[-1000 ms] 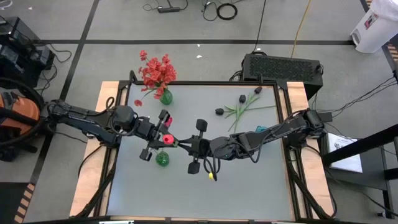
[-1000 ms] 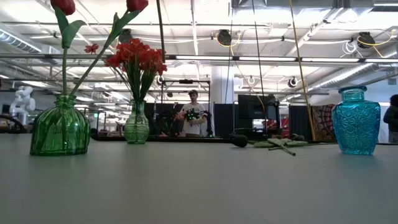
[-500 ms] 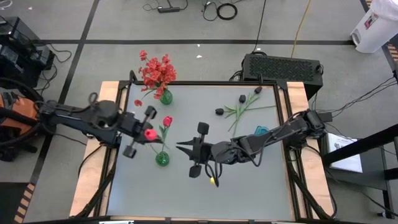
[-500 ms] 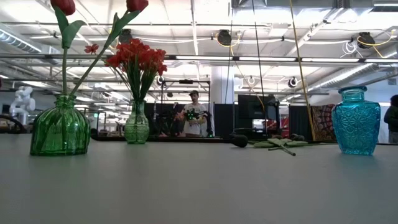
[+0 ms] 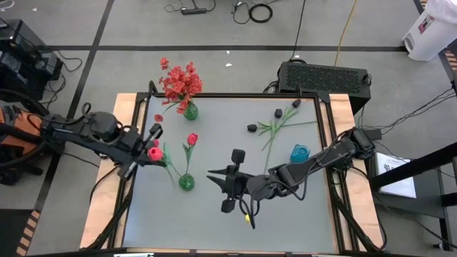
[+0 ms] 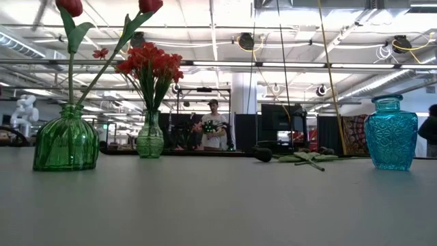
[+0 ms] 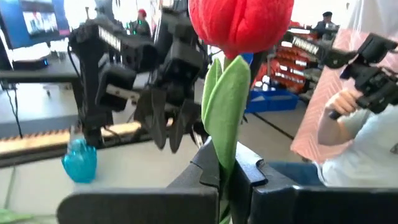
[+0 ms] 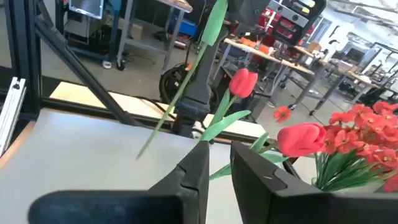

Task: Sort flowers into vase by color
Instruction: Put the red flower into the bottom green vase

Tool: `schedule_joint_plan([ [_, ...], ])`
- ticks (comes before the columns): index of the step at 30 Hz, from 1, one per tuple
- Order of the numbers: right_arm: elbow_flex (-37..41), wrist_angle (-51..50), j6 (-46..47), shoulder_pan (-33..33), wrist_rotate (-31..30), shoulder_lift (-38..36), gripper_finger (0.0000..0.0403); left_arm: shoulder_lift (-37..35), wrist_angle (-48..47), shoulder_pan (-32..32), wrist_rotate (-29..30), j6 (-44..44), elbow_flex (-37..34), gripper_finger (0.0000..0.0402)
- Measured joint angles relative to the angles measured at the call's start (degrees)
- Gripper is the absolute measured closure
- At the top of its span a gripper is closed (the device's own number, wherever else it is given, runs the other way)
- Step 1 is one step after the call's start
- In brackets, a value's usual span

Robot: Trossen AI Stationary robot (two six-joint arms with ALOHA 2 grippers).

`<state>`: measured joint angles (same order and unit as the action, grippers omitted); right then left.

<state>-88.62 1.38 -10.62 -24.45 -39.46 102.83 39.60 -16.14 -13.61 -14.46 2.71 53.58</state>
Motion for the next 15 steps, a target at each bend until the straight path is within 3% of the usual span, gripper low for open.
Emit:
schedule_joint_plan([
  [15, 0.0, -10.2, 9.8, -0.9, 0.1, 0.0, 0.0344, 2.9, -2.4, -0.7, 1.8, -5.4, -1.1, 0.0389],
])
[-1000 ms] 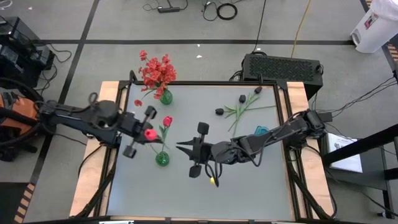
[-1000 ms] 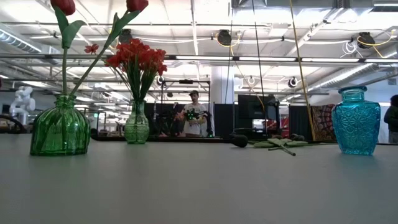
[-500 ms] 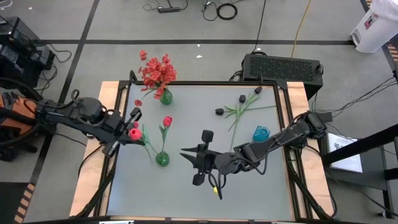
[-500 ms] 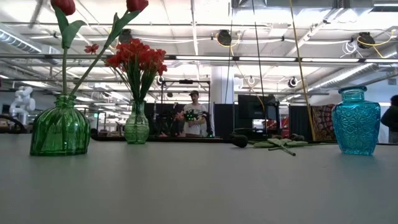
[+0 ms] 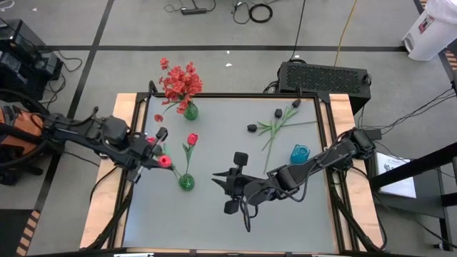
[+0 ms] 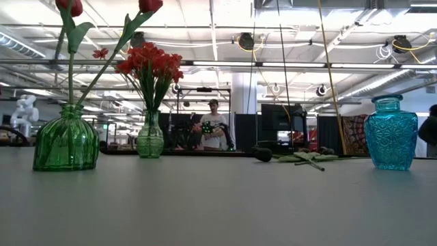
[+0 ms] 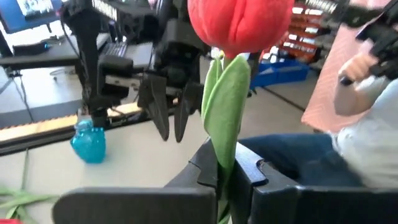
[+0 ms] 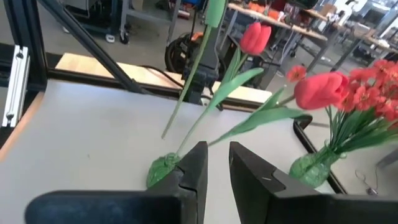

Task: Sort flowers into vase by color
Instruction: Put the red flower into the bottom green vase

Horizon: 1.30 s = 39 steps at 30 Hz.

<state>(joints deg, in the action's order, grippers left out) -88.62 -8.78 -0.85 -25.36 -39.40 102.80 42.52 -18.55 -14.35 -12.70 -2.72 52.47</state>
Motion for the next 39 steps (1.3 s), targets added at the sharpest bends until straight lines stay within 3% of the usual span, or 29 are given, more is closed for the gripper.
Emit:
schedule_joint_plan([
  [6, 0.0, -2.0, 1.1, 0.0, 0.2, 0.0, 0.0344, 0.4, 0.5, 0.0, 6.4, -1.2, -3.0, 0.0386],
  [39, 0.0, -6.4, 4.8, -0.2, 0.2, 0.5, 0.0344, 2.5, 2.8, -2.6, 6.9, -1.1, -3.9, 0.0396],
])
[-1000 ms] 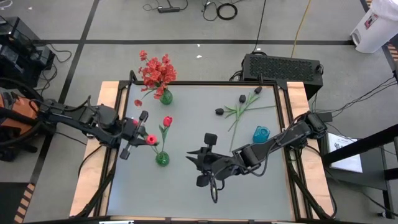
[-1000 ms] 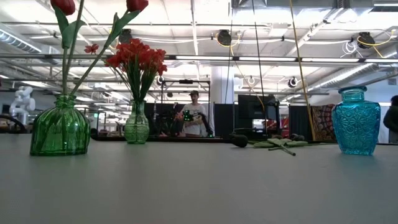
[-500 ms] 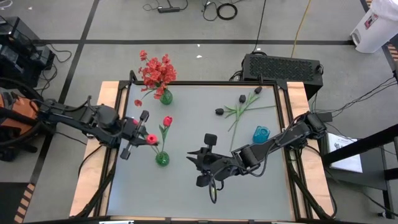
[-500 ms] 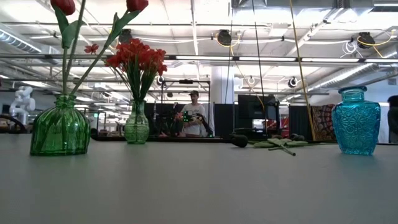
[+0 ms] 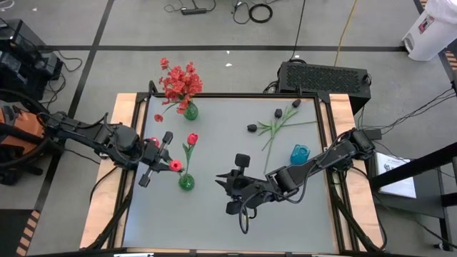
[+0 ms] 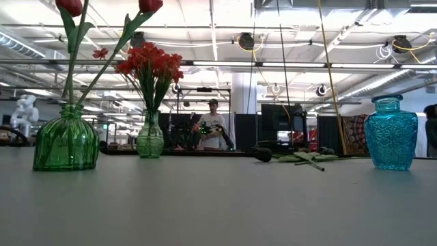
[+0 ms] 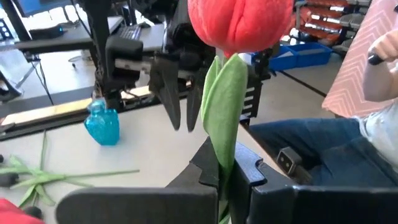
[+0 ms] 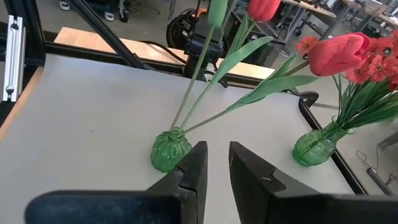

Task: Sort flowers into vase by color
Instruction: Put the red flower into the bottom green vase

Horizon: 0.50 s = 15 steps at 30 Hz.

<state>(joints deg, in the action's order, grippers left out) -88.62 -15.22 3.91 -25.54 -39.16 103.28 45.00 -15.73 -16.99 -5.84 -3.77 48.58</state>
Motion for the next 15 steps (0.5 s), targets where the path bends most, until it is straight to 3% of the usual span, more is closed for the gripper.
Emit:
schedule_joint_plan([
  [15, 0.0, -0.1, 0.0, 0.0, 0.1, 0.0, 0.0344, 0.1, 3.8, 0.0, 0.3, -1.5, -3.1, 0.0389],
])
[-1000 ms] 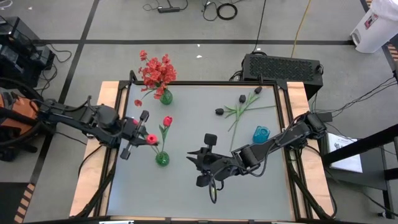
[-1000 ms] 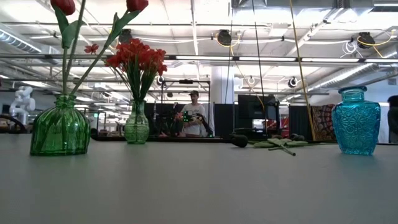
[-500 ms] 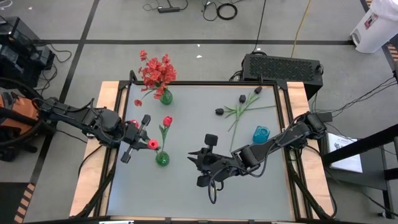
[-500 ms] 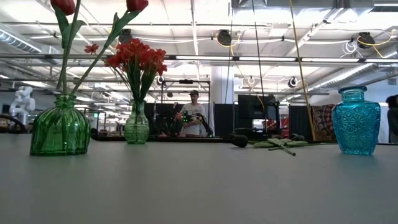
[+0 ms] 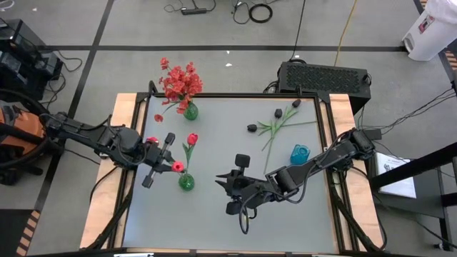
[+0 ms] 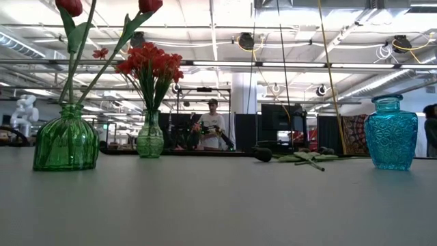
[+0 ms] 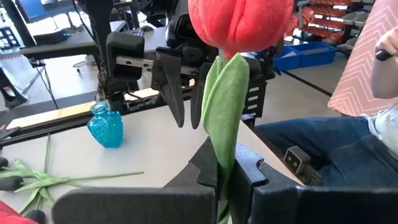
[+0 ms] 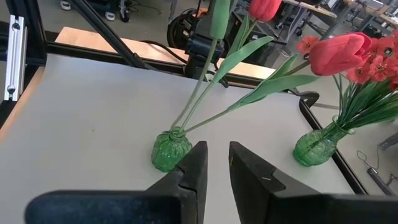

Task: Sort flowers into vase by color
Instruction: Put the red flower into the bottom green vase

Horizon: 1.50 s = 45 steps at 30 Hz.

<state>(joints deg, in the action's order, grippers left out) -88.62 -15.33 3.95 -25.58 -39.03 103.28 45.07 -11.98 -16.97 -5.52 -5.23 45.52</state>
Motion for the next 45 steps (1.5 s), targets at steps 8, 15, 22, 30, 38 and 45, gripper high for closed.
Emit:
schedule_joint_plan([
  [8, 0.0, -2.6, 2.6, 0.0, 0.2, 0.0, 0.0344, 0.1, 0.3, 0.0, 0.0, -1.2, 0.0, 0.0387],
  [15, 0.0, -3.9, 4.1, 0.0, 0.2, 0.0, 0.0344, 0.1, 1.0, 0.0, 0.0, -1.3, -0.1, 0.0387],
  [22, 0.0, -3.9, 4.0, 0.0, 0.2, 0.0, 0.0344, 0.1, 2.0, 0.0, 0.0, -1.3, -0.1, 0.0386],
  [30, 0.0, -3.9, 4.3, 0.0, 0.2, 0.0, 0.0344, 0.1, 2.0, 0.0, 0.0, -1.2, -0.1, 0.0386],
  [38, 0.0, -3.9, 4.3, 0.0, 0.2, 0.0, 0.0344, -0.1, 2.0, 0.0, 0.0, -1.1, -0.1, 0.0386],
  [45, 0.0, -3.9, 4.3, 0.0, 0.2, 0.0, 0.0344, -1.2, 1.9, 0.0, 0.0, 0.4, -0.1, 0.0386],
])
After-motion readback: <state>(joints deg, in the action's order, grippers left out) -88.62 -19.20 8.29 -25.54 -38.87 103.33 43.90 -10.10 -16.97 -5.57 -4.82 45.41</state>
